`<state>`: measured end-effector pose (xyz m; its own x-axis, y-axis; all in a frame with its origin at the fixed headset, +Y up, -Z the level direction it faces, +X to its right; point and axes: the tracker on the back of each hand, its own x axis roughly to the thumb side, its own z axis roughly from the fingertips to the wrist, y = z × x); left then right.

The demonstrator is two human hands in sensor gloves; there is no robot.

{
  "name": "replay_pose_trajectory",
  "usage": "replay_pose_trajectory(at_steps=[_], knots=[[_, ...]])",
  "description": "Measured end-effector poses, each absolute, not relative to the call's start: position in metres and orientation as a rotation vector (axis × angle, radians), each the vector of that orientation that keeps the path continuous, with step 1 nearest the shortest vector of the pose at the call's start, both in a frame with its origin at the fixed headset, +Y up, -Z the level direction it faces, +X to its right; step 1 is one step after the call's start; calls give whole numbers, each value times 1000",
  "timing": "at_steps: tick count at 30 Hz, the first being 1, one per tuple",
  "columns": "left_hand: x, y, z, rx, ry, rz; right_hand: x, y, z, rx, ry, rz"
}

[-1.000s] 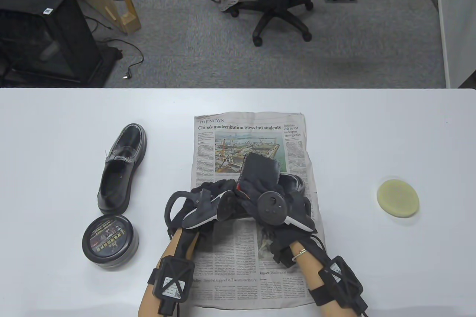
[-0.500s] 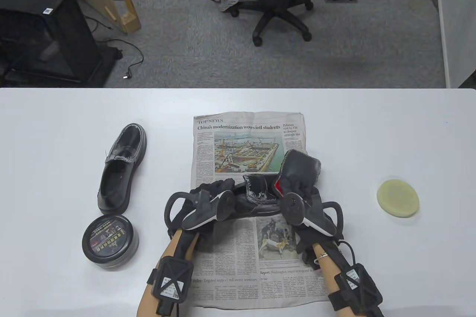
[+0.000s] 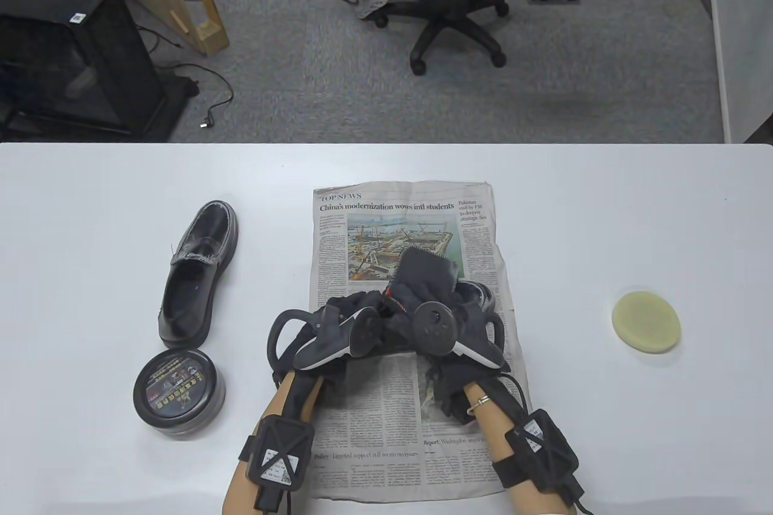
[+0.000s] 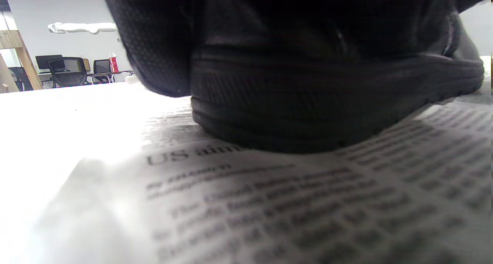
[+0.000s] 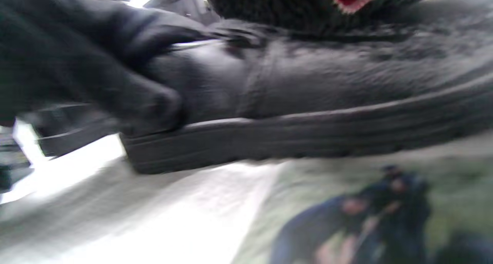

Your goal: Dip and apply leather care cream with polishing sponge on shoes

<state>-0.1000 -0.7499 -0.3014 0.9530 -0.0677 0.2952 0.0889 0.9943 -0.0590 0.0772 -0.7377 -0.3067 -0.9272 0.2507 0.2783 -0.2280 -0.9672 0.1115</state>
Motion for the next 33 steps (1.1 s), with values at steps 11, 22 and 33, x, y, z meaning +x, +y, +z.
replay_pose_trajectory(at_steps=[11, 22, 33], knots=[[-100, -750, -302, -73, -286, -84, 148, -752, -286, 235, 180, 3022], [-101, -750, -303, -78, -295, -69, 82, -731, -265, 646, 142, 2816], [-101, -750, -302, -79, -281, -78, 118, -742, -318, 186, 265, 2982]])
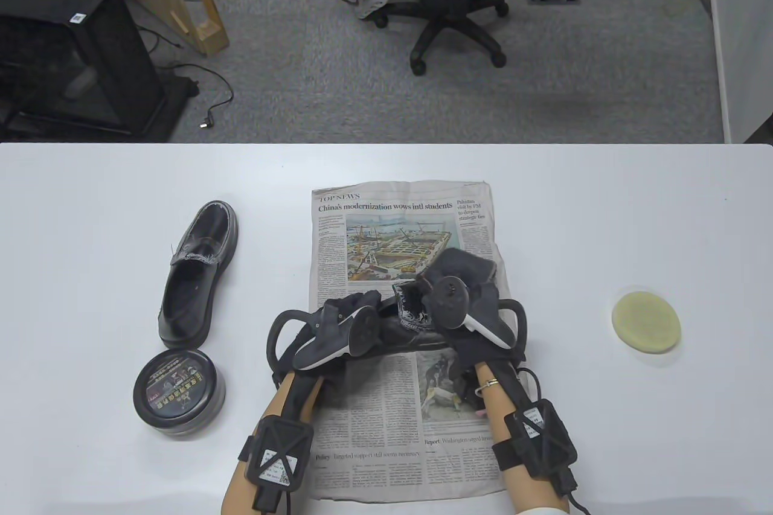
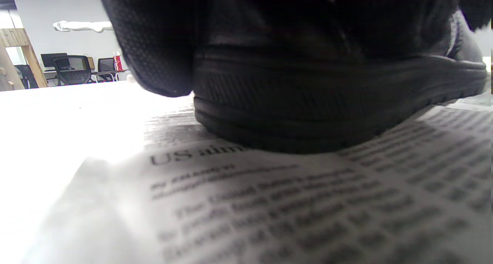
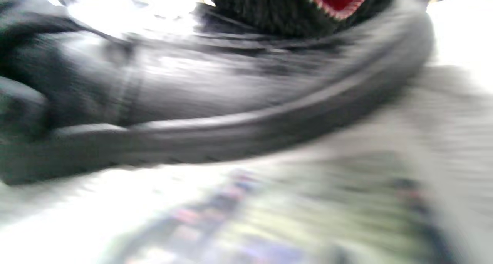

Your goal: Dip and apply leather care cream with polishing sponge on shoes

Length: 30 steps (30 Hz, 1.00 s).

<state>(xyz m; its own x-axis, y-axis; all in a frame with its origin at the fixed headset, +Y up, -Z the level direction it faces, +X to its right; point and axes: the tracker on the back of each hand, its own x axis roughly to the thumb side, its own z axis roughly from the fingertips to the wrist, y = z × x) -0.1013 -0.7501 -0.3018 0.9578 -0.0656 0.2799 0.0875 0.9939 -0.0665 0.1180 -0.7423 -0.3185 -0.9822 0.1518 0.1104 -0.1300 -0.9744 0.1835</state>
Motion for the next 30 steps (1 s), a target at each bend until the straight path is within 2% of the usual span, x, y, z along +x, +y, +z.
replay_pose_trajectory(at_steps=[5, 7, 12, 16, 22, 26, 30], knots=[[-101, -750, -302, -81, -275, -77, 146, -749, -291, 227, 233, 3024], [-101, -750, -302, -83, -275, -75, 145, -752, -274, 328, 224, 3048], [-99, -750, -303, -95, -284, -83, 120, -749, -250, 556, 216, 2950], [-99, -749, -303, -101, -294, -93, 92, -737, -258, 624, 199, 2805], [-100, -750, -303, -88, -296, -71, 72, -733, -299, 465, 183, 2828], [-100, -751, -302, -83, -291, -75, 89, -739, -320, 253, 227, 2835], [-100, -750, -302, -78, -285, -86, 122, -747, -315, 157, 242, 2965]])
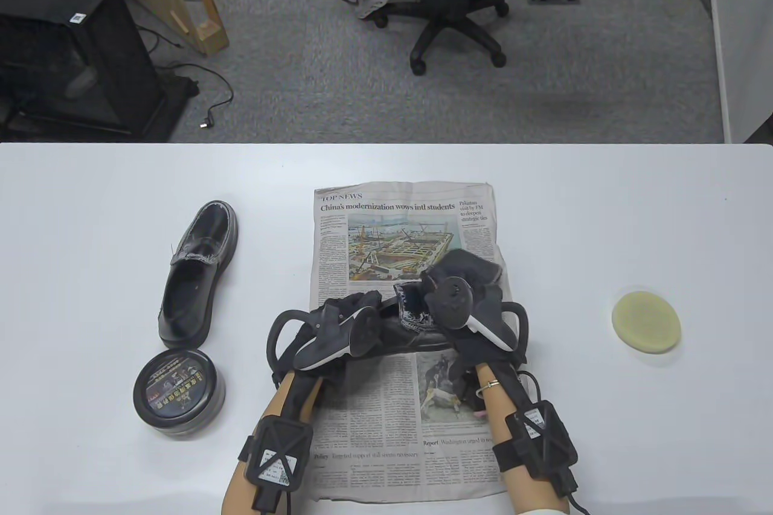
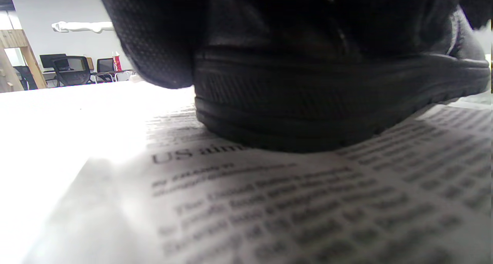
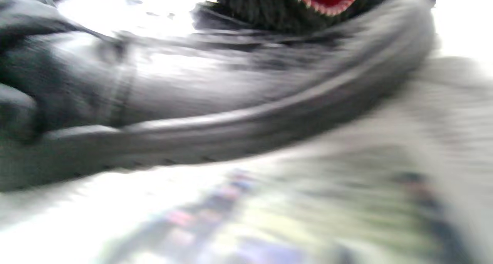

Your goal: Dip and apply leather care cream with polishing sponge on shoes

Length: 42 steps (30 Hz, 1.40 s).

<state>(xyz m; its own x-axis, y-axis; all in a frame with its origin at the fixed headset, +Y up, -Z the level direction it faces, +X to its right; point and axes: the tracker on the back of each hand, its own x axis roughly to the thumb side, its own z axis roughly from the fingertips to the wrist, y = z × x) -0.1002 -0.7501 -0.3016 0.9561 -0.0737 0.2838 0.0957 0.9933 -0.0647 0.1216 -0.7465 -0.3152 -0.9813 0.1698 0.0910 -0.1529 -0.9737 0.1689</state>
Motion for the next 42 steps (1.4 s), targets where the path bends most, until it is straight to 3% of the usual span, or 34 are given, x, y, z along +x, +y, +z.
replay_pose_trajectory(at_steps=[7, 11, 15, 21, 26, 29, 35, 42], knots=[[-99, -750, -301, -74, -282, -98, 135, -750, -271, 340, 210, 3063], [-98, -750, -301, -81, -293, -100, 116, -744, -254, 525, 209, 2922], [-98, -750, -302, -83, -301, -97, 86, -732, -260, 637, 190, 2827], [-99, -751, -301, -77, -301, -74, 69, -731, -304, 457, 204, 2803], [-100, -751, -299, -60, -307, -96, 100, -741, -323, 201, 242, 2912], [-99, -751, -299, -58, -311, -112, 123, -745, -317, 165, 257, 3024], [-99, -751, -298, -58, -309, -124, 147, -747, -286, 246, 271, 3154], [-100, -751, -300, -73, -313, -104, 113, -736, -256, 578, 219, 2911]])
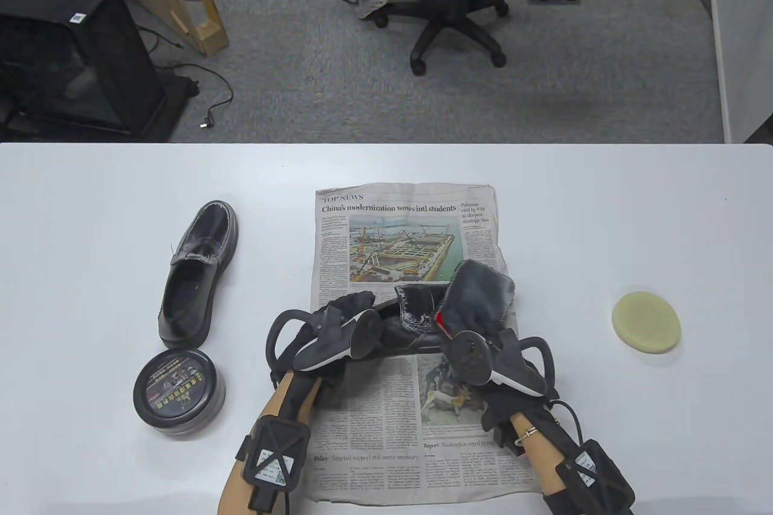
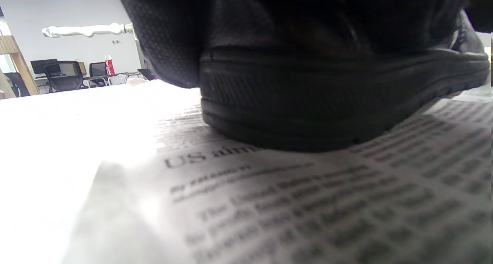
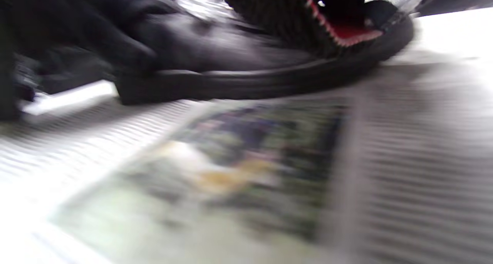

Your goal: Dip and apply leather care cream with polishing sponge on shoes

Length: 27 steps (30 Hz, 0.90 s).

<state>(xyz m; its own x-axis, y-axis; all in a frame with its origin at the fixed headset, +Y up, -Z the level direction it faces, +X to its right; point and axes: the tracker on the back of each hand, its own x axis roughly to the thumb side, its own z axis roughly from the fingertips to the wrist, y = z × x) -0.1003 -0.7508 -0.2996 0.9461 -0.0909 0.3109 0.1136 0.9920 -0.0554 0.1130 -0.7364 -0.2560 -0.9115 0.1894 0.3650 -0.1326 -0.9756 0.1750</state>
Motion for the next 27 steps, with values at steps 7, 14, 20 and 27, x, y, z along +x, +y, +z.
replay_pose_trajectory(at_steps=[7, 14, 20, 27], knots=[[-101, -751, -300, -84, -309, -101, 70, -725, -291, 565, 165, 2789], [-103, -752, -299, -67, -304, -76, 105, -741, -323, 207, 254, 2907], [-103, -752, -299, -66, -293, -79, 142, -748, -296, 194, 237, 3048], [-101, -752, -300, -71, -299, -83, 120, -745, -254, 516, 183, 2958]])
